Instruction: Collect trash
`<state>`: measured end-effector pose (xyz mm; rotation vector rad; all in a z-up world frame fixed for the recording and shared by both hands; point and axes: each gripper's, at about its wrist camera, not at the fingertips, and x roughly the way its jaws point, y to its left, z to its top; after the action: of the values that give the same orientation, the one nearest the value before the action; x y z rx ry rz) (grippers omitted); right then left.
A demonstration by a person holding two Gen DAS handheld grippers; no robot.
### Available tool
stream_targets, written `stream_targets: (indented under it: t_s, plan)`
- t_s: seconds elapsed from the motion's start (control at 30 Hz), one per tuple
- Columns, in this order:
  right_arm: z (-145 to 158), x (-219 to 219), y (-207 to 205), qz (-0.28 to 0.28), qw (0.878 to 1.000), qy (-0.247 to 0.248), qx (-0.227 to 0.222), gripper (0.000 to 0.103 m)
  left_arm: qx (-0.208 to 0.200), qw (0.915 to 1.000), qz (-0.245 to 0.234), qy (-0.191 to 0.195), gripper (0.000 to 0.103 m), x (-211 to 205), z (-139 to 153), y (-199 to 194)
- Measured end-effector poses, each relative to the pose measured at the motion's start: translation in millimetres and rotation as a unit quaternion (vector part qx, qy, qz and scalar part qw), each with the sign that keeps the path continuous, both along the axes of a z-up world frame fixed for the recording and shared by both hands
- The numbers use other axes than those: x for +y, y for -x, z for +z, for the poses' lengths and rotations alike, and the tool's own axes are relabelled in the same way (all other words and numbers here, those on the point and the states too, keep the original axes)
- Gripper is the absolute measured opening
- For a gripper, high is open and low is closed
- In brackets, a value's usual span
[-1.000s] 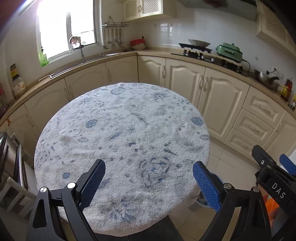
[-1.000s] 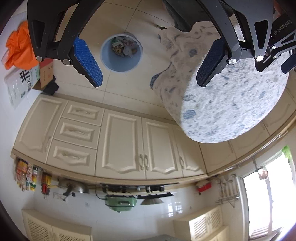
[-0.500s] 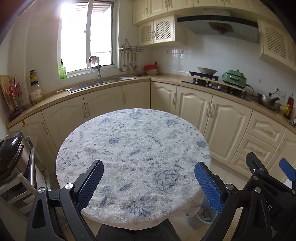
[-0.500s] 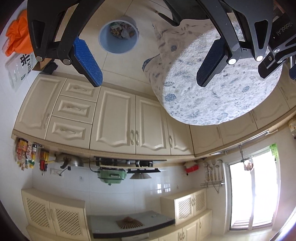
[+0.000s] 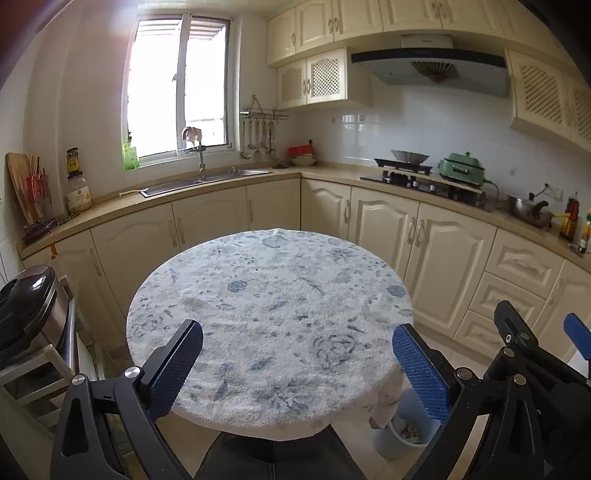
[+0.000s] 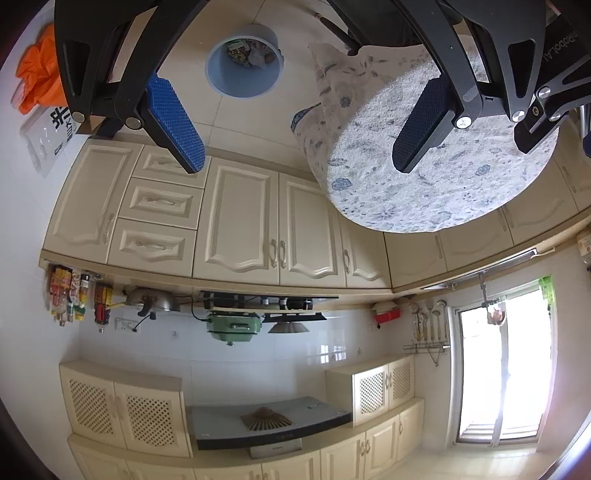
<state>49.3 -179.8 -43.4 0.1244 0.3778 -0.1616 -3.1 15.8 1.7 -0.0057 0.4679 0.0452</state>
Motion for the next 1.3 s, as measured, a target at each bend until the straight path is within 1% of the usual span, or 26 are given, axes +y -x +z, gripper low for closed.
stream_targets:
  t_s: [0.37, 0.47, 0.6, 0.8, 0.9, 1.03, 1.17, 1.3]
  plan:
    - [-2.5, -7.4, 30.4, -0.021, 1.000, -0.009, -0.014, 0.103, -0.007, 0.9998, -0.018, -0.001, 0.102, -4.3, -5.0, 28.7]
    - [-3.7, -10.3, 35.2, -0.020, 0.999, -0.019, -0.015, 0.103, -0.006, 0.9998, -0.020, 0.000, 0.102, -5.7, -5.5, 34.1]
    - [-4.0, -11.4, 38.2, -0.020, 0.999, -0.022, -0.017, 0.103, -0.011, 0.9998, -0.018, -0.005, 0.102, -8.6, -4.8, 40.0]
    - [-3.8, -15.9, 42.1, -0.020, 0.999, -0.026, -0.022, 0.103, -0.007, 0.9996, -0.026, -0.001, 0.102, -11.0, -4.3, 43.4]
    - [-5.4, -18.1, 41.7, -0.011, 0.999, -0.040, -0.018, 0.103, -0.009, 0.9997, -0.023, 0.002, 0.102, -12.3, -2.9, 49.1]
    - [-5.2, -16.8, 42.4, -0.015, 0.999, -0.033, -0.019, 0.103, -0.005, 0.9998, -0.018, 0.000, 0.102, -12.5, -3.4, 49.9]
    - [-5.3, -19.3, 43.1, -0.006, 0.999, -0.044, -0.021, 0.103, -0.006, 0.9999, -0.015, 0.001, 0.102, -12.1, -3.7, 49.8]
    - [-5.3, -19.3, 43.7, -0.007, 0.999, -0.041, -0.022, 0.103, -0.006, 0.9999, -0.012, 0.001, 0.102, -12.4, -4.4, 49.2]
